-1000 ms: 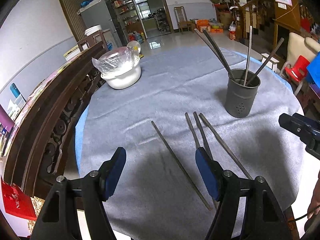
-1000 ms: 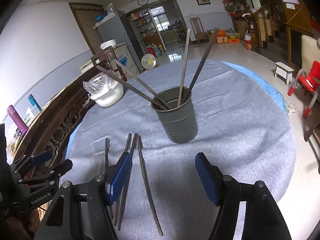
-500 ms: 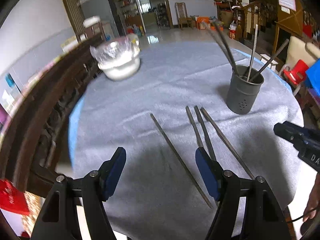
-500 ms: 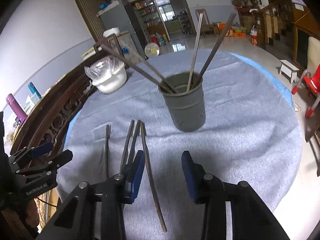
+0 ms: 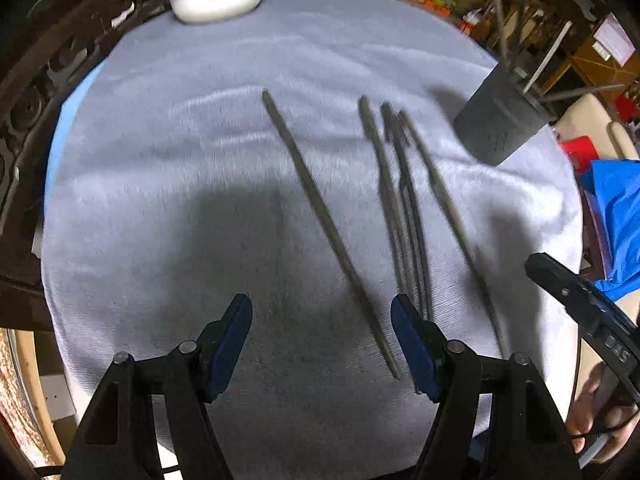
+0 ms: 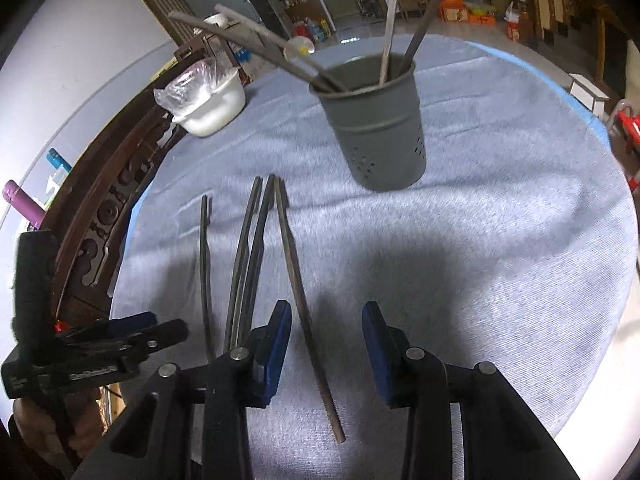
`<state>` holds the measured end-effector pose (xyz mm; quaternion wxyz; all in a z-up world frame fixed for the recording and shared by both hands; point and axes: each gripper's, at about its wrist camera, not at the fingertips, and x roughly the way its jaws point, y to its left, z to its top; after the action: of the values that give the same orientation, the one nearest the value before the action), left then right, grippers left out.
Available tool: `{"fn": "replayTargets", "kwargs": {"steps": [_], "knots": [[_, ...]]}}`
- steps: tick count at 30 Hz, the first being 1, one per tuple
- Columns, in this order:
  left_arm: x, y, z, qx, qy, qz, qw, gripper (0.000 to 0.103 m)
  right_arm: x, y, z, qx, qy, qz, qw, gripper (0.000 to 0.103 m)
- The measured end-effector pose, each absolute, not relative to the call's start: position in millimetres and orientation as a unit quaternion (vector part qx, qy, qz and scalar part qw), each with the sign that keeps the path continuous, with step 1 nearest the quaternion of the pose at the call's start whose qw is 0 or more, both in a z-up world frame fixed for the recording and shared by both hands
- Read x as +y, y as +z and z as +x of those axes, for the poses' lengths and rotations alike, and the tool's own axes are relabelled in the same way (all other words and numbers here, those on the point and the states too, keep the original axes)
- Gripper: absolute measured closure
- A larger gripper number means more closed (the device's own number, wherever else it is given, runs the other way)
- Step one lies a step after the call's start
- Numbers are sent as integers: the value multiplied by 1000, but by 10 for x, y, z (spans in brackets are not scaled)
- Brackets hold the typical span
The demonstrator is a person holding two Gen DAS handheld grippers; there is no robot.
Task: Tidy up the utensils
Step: 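Move both open tools back toward the remaining chopsticks, then close the left tool on one loose chopstick while the right tool closes on another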
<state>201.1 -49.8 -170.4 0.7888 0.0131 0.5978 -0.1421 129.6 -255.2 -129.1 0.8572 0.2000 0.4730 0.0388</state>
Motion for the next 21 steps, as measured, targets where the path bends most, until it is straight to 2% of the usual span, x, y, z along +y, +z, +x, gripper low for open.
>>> {"fn": "replayTargets", "kwargs": {"steps": [9, 12, 17, 21], "knots": [[-541, -1794, 2088, 608, -141, -5, 781, 31, -2530, -1430, 1326, 500, 40, 203, 841, 62], [-605, -1824, 2111, 607, -134, 13, 783, 41, -2527, -1452, 1337, 511, 43, 200, 835, 62], [-720, -1849, 2192, 601, -129, 34, 788, 48, -2496, -1492, 1350, 531, 57, 200, 822, 62], [-772, -1872, 2286, 592, -130, 48, 794, 62, -2416, -1579, 1372, 555, 62, 189, 808, 62]]}}
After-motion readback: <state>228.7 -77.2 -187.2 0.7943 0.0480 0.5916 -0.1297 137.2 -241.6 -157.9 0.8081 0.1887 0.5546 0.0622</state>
